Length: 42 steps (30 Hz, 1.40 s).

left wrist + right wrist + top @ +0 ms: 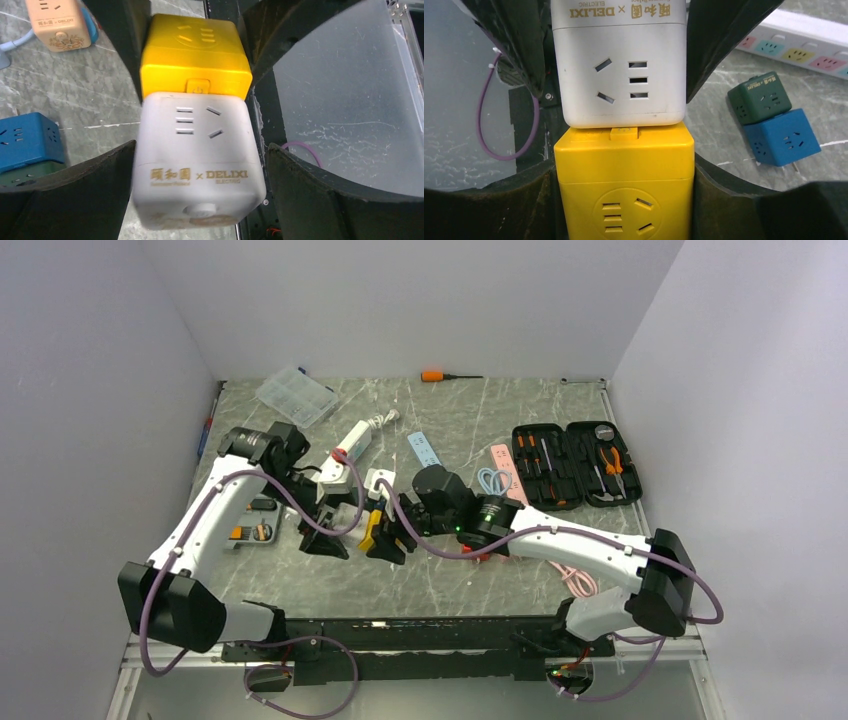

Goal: Pull the plug off the socket
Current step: Remove the plug from the socket.

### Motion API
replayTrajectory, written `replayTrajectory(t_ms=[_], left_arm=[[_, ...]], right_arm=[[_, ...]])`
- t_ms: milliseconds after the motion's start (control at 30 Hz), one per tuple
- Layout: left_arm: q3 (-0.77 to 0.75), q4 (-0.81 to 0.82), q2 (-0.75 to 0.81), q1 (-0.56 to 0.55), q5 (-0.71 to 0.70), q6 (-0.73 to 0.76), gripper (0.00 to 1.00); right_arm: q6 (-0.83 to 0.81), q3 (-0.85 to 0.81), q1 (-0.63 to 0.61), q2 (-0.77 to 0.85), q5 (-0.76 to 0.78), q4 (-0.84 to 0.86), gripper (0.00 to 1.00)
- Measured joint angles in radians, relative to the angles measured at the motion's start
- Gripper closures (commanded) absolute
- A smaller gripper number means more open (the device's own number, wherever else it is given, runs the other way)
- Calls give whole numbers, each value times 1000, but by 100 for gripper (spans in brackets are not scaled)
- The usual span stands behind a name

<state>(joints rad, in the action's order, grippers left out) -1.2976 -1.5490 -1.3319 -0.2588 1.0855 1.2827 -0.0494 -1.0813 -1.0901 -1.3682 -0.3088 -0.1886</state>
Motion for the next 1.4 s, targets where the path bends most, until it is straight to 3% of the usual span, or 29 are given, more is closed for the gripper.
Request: replayTrajectory(t_ms=[100, 267, 400, 500, 567, 633, 700, 967, 1400], left_arm=[[31, 17, 22, -3, 0, 8, 3], [66, 90, 69, -7, -9, -5, 27], [71, 149, 87, -15, -10, -35, 29], [71, 170, 95, -27, -10, -45, 37], [71, 169, 92, -32, -14, -45, 47], [71, 167, 86, -32, -13, -45, 75], [71, 163, 75, -32, -11, -46, 87], [60, 154, 29, -44, -16, -18, 91], [11, 196, 4, -75, -52, -30, 94]], right_arm=[[0, -21, 17, -6, -26, 1, 100], [13, -23, 51, -13, -96, 16, 100], [16, -38, 56, -46, -139, 12, 100], [17, -40, 56, -67, -155, 5, 100], [17, -40, 56, -76, -164, 1, 100], [16, -40, 56, -77, -164, -1, 100], [16, -41, 57, -79, -163, -9, 100], [21, -26, 58, -69, -135, -24, 100], [29, 110, 49, 88, 12, 65, 100]])
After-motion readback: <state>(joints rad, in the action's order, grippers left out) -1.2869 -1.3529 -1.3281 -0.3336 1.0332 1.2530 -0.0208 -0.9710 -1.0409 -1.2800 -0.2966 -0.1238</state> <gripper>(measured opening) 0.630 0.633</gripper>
